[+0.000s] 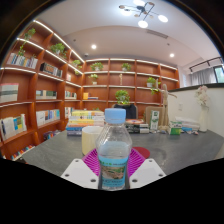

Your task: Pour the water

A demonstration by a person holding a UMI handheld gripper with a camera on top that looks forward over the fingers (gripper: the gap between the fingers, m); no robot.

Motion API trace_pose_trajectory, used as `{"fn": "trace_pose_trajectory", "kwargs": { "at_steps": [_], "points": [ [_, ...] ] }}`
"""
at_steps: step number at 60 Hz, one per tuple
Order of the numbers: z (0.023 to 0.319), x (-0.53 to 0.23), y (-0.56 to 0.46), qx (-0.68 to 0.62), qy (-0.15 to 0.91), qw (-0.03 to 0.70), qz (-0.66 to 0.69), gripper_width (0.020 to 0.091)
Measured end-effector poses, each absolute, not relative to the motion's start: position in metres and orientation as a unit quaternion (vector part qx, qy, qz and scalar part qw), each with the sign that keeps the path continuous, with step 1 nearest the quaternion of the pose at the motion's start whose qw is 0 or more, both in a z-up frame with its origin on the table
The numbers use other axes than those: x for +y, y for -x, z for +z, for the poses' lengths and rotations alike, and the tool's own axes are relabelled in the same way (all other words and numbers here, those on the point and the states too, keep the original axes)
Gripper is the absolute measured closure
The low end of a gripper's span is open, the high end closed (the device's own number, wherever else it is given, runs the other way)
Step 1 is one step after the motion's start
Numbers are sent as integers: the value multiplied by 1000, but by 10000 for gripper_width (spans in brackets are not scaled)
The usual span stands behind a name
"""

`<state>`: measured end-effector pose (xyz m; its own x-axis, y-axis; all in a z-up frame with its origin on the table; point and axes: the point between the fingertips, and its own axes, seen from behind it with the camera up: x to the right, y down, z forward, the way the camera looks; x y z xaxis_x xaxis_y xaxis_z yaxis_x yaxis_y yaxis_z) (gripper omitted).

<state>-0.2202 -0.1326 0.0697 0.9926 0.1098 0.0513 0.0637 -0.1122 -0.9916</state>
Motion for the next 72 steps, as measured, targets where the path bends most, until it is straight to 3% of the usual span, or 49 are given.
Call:
{"fn": "trace_pose_trajectory", "kwargs": {
  "at_steps": [19,35,55,72],
  "points": [
    [71,-118,217,-126,761,637,2,804],
    [84,-54,166,-317,725,569,-223,804],
    [92,0,172,-540,573,447,-425,805],
    [135,19,190,-625,399,369,-561,785]
  ]
}}
